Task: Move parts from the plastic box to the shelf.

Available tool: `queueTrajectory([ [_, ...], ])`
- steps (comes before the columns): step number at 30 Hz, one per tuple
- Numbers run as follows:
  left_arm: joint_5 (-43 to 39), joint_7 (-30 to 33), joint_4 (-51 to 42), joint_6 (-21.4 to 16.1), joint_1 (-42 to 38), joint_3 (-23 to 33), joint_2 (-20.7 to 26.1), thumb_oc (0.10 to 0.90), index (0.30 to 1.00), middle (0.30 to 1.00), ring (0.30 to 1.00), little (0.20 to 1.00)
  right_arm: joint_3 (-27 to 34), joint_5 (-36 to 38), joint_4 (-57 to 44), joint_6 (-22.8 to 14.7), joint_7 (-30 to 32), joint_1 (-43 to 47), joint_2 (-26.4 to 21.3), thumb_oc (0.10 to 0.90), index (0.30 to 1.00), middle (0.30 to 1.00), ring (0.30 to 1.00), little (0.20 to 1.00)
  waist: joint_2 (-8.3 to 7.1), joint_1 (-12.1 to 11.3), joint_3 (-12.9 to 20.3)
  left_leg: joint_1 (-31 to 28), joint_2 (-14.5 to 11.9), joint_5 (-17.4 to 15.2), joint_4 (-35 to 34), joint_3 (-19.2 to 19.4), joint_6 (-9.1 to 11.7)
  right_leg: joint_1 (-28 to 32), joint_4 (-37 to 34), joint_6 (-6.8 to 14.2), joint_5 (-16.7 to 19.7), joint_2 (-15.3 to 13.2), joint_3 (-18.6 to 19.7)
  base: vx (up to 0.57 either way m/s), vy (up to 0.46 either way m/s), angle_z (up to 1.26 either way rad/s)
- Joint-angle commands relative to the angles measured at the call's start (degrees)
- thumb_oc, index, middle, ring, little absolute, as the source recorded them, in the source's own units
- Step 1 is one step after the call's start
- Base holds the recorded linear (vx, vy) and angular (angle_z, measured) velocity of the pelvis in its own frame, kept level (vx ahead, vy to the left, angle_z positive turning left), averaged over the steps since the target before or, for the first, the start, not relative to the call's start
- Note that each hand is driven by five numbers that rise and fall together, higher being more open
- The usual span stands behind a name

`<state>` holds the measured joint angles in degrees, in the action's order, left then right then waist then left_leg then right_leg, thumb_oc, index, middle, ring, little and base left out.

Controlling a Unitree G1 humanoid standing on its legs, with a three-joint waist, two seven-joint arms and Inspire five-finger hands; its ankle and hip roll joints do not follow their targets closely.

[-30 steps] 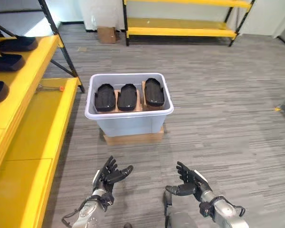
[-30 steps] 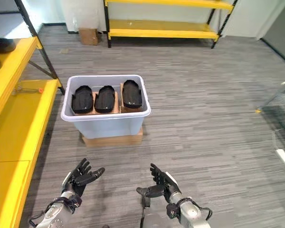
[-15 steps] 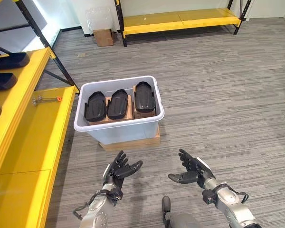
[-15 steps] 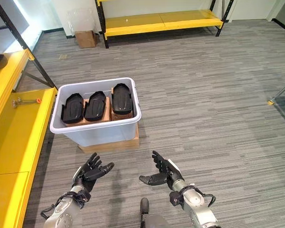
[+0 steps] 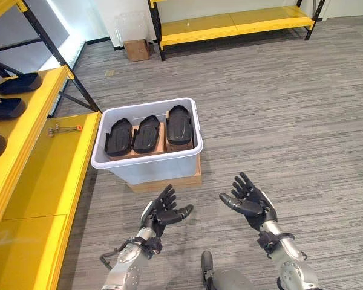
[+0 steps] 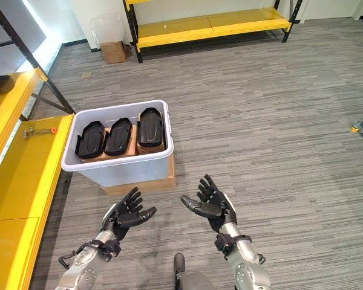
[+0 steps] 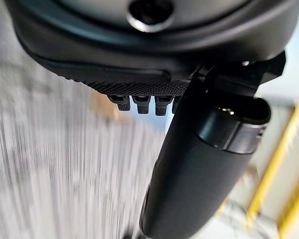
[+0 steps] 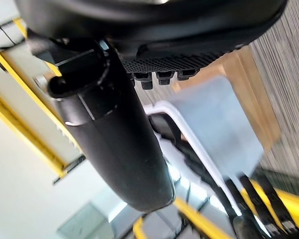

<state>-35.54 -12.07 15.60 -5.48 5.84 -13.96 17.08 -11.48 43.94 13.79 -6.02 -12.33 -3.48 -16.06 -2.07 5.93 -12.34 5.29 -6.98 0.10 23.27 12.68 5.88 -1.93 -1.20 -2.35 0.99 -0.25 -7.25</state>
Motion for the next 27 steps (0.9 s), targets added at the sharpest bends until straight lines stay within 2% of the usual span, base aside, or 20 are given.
queueTrajectory([
  [1,3.35,-5.88,-7.85,-12.50,-2.79,2.21,3.12,0.900,1.000,1.000,1.000,1.000,0.40,0.99,-7.47,-2.11,-3.67,2.57,-2.15,0.900,1.000,1.000,1.000,1.000,2.27,0.79,1.76,-0.66,1.89,2.87,-9.55,1.98,-3.68,6.24,3.56,2.74,-4.49,-0.84,2.88,0.20,0.220,-0.31],
  [3,2.26,-3.57,-7.44,-16.52,-4.18,4.25,5.67,0.900,1.000,1.000,1.000,1.000,-1.30,0.19,-6.00,2.34,-5.47,2.62,-3.17,0.900,1.000,1.000,1.000,1.000,2.71,-0.57,1.93,-0.32,0.21,6.46,-24.00,-2.30,-2.13,9.96,2.39,3.53,-5.62,-1.04,4.39,0.34,0.296,-0.39],
  [4,2.25,-3.10,-7.07,-17.51,-4.39,5.10,5.91,0.900,1.000,1.000,1.000,1.000,-1.70,0.30,-5.45,2.86,-6.73,2.51,-3.23,0.900,1.000,1.000,1.000,1.000,2.65,-0.90,1.90,-0.41,-0.32,6.98,-26.45,-3.57,-1.87,10.61,2.49,3.60,-5.91,-1.21,4.80,0.32,0.229,-0.43],
  [7,1.51,-2.02,-6.24,-19.76,-4.41,7.37,6.13,0.900,1.000,1.000,1.000,1.000,-2.21,1.52,-4.39,4.09,-9.21,2.15,-3.38,0.900,1.000,1.000,1.000,1.000,2.28,-1.47,1.77,1.39,-1.90,6.70,-28.27,-6.50,-1.50,11.30,3.72,3.60,-6.79,-1.67,5.49,0.18,0.133,-0.64],
  [9,0.95,-1.82,-3.75,-22.04,-5.37,10.05,5.60,0.900,1.000,1.000,1.000,1.000,-2.30,2.24,-4.11,4.20,-10.76,1.70,-3.17,0.900,1.000,1.000,1.000,1.000,1.89,-1.17,1.40,3.48,-4.14,5.94,-28.27,-7.01,-1.17,11.60,6.62,3.42,-8.52,-2.34,5.16,0.33,0.307,-0.70],
  [10,-0.87,-5.04,-2.62,-22.02,-6.21,10.56,5.15,0.900,1.000,1.000,1.000,1.000,-2.25,2.31,-4.62,4.93,-11.30,1.60,-3.50,0.900,1.000,1.000,1.000,1.000,2.58,-0.69,1.02,2.94,-5.26,6.14,-28.27,-6.64,-0.73,11.39,9.71,3.35,-10.40,-2.22,4.82,0.38,0.387,-0.36],
  [13,-0.74,-5.78,-3.30,-22.58,-6.75,9.95,4.80,0.900,1.000,1.000,1.000,1.000,-2.15,2.97,-5.46,6.57,-11.65,1.43,-3.42,0.900,1.000,1.000,1.000,1.000,3.61,-0.48,0.85,1.55,-5.48,6.33,-28.27,-6.64,-0.19,10.81,12.46,3.30,-12.20,-2.30,4.17,0.33,0.331,-0.21],
  [17,-0.86,-6.53,-3.65,-23.04,-7.58,9.76,4.76,0.900,1.000,1.000,1.000,1.000,-0.71,1.87,-4.93,7.77,-11.93,0.57,-3.81,0.900,1.000,1.000,1.000,1.000,4.33,-0.70,1.54,-1.61,-3.18,6.29,-28.12,-6.50,-0.34,11.99,12.58,4.01,-13.06,-2.99,4.01,0.33,0.300,-0.16],
  [19,-0.37,-6.59,-4.83,-23.00,-7.91,9.62,4.82,0.900,1.000,1.000,1.000,1.000,-0.46,1.25,-4.63,7.90,-11.78,0.49,-3.65,0.900,1.000,1.000,1.000,1.000,4.25,-1.09,2.16,-2.19,-1.68,6.34,-26.75,-6.32,-0.71,12.67,11.69,4.48,-12.73,-3.73,3.47,0.31,0.282,-0.20],
  [21,1.61,-4.38,-7.33,-22.87,-8.41,9.70,5.72,0.900,1.000,1.000,1.000,1.000,-0.20,1.30,-4.73,7.52,-10.37,0.24,-2.59,0.900,1.000,1.000,1.000,1.000,3.39,-2.09,3.35,-2.81,0.74,5.22,-26.31,-5.60,-1.87,13.10,10.22,5.71,-11.66,-5.14,1.09,0.32,0.282,0.05],
  [22,3.86,-1.49,-9.33,-23.27,-8.62,10.49,6.37,0.900,1.000,1.000,1.000,1.000,-0.56,2.01,-5.29,6.47,-8.52,0.16,-1.57,0.900,1.000,1.000,1.000,1.000,2.67,-2.92,3.91,-3.06,2.10,4.54,-26.68,-5.53,-3.00,12.68,10.43,6.50,-11.27,-5.96,-0.30,0.30,0.259,0.33],
  [23,9.40,5.99,-11.25,-26.07,-8.41,12.98,7.13,0.900,1.000,1.000,1.000,1.000,-0.41,2.57,-5.52,5.72,-6.73,0.04,-0.03,0.900,1.000,1.000,1.000,1.000,1.71,-4.06,4.37,-3.36,3.76,3.86,-27.27,-6.01,-4.65,12.02,11.34,7.46,-10.01,-6.62,-1.31,0.27,0.238,0.33],
  [27,12.75,13.84,-12.07,-28.61,-8.44,17.29,7.42,0.900,1.000,1.000,1.000,1.000,-0.10,1.80,-4.92,5.39,-6.78,-0.47,1.65,0.900,1.000,1.000,1.000,1.000,0.31,-5.00,5.13,-3.76,5.76,3.04,-27.76,-6.03,-6.43,10.92,12.32,9.54,-6.26,-7.78,-1.57,0.12,0.118,0.14],
])
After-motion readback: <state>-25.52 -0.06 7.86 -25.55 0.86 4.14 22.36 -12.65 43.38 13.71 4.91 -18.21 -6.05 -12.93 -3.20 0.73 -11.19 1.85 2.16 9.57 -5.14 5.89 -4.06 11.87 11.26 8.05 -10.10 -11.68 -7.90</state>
